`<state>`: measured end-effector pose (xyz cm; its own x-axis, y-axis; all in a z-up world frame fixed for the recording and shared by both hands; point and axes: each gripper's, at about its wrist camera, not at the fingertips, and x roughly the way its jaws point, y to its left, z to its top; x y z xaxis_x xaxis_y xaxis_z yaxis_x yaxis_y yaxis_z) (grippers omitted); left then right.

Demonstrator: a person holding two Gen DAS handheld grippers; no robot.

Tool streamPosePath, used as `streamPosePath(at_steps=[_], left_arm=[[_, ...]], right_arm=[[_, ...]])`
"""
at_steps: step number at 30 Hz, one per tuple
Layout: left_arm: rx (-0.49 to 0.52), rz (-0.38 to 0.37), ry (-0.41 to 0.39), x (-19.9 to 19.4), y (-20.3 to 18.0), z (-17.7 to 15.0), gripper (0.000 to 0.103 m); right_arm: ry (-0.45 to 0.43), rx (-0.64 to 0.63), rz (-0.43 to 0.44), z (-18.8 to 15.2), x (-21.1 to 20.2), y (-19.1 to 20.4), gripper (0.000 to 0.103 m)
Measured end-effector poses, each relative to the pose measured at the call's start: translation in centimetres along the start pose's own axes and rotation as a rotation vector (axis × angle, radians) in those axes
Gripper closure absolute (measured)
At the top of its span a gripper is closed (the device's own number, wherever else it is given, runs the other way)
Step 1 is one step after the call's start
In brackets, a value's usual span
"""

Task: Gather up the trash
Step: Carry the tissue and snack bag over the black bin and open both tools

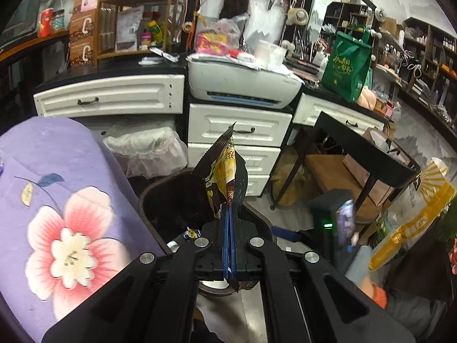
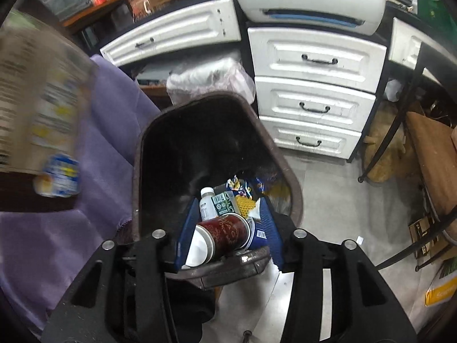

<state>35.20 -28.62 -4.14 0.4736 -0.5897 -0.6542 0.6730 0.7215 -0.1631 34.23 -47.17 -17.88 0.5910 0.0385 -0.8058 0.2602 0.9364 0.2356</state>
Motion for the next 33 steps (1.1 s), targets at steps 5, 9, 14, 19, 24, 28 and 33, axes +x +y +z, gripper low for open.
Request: streamPosePath(at_steps=[5, 9, 14, 19, 24, 28, 33], left_arm=[[0.01, 0.008, 0.05, 2.8, -0.8, -0.7, 0.101], [0.022, 0.019, 0.091, 5.0, -1.3, -1.4, 0.101], [0.015, 0.025, 0.145, 7.6, -1.5, -2.0, 0.101], [0.032, 0.051, 0.196, 10.2, -1.8, -2.8, 0.101], [0.028, 0.069, 0.236, 12.3, -1.7, -3.3, 0.101], [0.019, 0.088, 0.249, 13.4, -1.4, -3.4, 0.101], [0.023, 0.081, 0.259, 13.9, -1.6, -3.5, 0.074]], right_arm=[[-0.05, 0.001, -0.024, -0.6, -3.1, -0.8, 0.057], [-0.07, 0.013, -0.046, -1.1, -4.8, -1.6, 0.056], [-0.083, 0.061, -0.044, -1.9, -6.3, -3.6, 0.055], [-0.09, 0.082, -0.056, -2.7, -7.1, -4.6, 0.055], [-0.101, 0.089, -0.065, -3.1, -7.7, -5.2, 0.055], [-0.11, 0.093, -0.066, -3.1, -8.1, -5.4, 0.055], [-0.119, 0.102, -0.066, -3.2, -8.4, -5.4, 0.055]])
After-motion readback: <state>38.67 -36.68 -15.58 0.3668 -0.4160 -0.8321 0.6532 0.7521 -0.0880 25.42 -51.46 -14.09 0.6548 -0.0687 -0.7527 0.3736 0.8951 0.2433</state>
